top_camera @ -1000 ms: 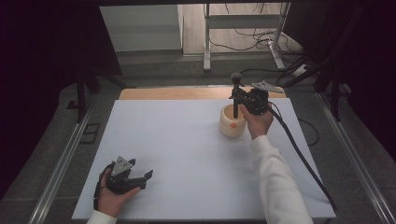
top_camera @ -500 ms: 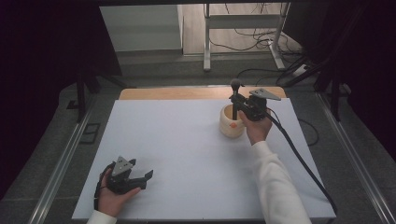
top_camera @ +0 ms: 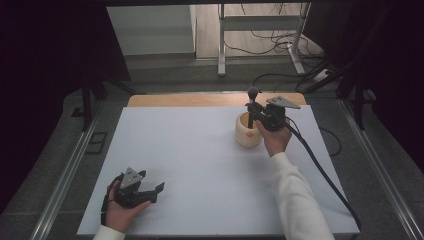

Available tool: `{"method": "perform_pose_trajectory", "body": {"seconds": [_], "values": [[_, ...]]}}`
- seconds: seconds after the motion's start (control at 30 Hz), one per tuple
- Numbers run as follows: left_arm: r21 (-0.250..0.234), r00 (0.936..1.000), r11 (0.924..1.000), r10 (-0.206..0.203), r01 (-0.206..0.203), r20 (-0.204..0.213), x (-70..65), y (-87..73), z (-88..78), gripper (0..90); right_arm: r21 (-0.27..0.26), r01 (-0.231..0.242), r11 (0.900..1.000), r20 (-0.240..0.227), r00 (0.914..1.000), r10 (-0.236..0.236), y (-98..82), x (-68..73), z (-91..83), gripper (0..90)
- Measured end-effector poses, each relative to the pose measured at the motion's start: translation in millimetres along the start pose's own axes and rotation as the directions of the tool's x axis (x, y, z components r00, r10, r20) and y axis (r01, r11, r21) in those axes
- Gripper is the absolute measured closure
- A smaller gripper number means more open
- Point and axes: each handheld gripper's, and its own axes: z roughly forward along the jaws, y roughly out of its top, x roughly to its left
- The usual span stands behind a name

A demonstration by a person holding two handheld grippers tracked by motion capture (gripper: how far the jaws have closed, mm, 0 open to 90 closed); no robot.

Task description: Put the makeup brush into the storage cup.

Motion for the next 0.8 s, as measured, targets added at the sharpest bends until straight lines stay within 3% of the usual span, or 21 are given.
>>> {"method": "perform_pose_trajectory", "body": {"seconds": [0.2, 0.27, 0.3, 0.33, 0.47, 0.8], "values": [[-0.002, 1.0, 1.0, -0.001, 0.001, 0.001, -0.5, 0.1, -0.5, 17.7, 0.021, 0.006, 1.0, 0.004, 1.0, -0.006, -1.4, -0.1, -2.3, 68.1], [-0.003, 1.0, 1.0, -0.001, 0.001, 0.001, -0.7, 0.1, -0.5, 17.7, 0.015, 0.01, 1.0, -0.024, 0.9997, -0.01, -2.2, -0.6, -2.6, 49.0], [-0.003, 1.0, 1.0, 0.0, 0.0, 0.002, -0.8, 0.1, -0.4, 17.7, 0.015, 0.01, 1.0, -0.024, 0.9997, -0.01, -2.2, -0.6, -2.6, 49.0], [-0.003, 1.0, 1.0, 0.002, -0.002, 0.003, -1.0, 0.2, -0.1, 17.7, 0.031, 0.023, 0.999, -0.012, 0.9997, -0.023, -1.8, 0.5, -4.2, 35.8], [-0.002, 1.0, 1.0, 0.001, -0.001, 0.004, -1.3, 0.3, 0.5, 17.7, 0.074, 0.019, 0.997, -0.016, 0.9997, -0.018, -0.9, -0.8, -6.2, 21.8], [-0.004, 1.0, 1.0, 0.0, 0.0, 0.0, -1.1, 0.5, -0.1, 17.7, 0.106, 0.041, 0.993, -0.032, 0.9988, -0.038, -0.8, 1.4, -12.6, 15.1]]}}
